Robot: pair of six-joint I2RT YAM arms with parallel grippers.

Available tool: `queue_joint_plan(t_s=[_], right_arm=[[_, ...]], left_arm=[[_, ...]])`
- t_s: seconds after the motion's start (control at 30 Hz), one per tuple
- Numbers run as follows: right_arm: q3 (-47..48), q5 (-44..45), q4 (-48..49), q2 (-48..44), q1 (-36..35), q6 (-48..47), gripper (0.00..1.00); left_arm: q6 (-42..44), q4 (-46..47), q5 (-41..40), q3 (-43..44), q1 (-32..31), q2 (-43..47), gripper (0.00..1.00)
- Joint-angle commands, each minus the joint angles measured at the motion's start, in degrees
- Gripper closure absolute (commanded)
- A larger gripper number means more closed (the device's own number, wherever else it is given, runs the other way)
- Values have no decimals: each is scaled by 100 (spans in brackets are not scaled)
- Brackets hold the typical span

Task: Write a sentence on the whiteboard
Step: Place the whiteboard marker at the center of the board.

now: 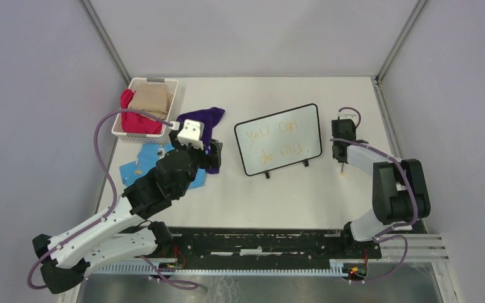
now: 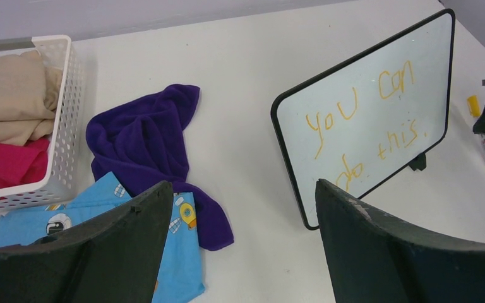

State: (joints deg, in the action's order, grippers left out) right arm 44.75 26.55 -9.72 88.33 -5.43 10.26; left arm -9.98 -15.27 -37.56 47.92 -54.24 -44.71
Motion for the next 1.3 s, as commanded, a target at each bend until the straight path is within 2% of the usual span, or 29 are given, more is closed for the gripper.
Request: queue_joint_plan(t_s=[0.0, 0.4, 0.5, 0.67, 0.73, 1.27], right_arm=[[223, -79, 231, 299, 115, -146, 100], [394, -230, 205, 742, 166, -112, 100], [360, -232, 196, 835, 190, -86, 95], [316, -246, 222, 835, 216, -75, 80], [298, -255, 216, 817, 225, -77, 78], [148, -347, 263, 706, 261, -64, 75]], left_arm=[[68, 235, 22, 26, -8, 9, 12], [65, 244, 67, 26, -6, 32, 13], [74, 284, 82, -10, -8, 87, 13], [59, 279, 107, -2, -6, 72, 13], [59, 276, 124, -2, -8, 78, 13], [41, 267, 152, -2, -8, 85, 13]])
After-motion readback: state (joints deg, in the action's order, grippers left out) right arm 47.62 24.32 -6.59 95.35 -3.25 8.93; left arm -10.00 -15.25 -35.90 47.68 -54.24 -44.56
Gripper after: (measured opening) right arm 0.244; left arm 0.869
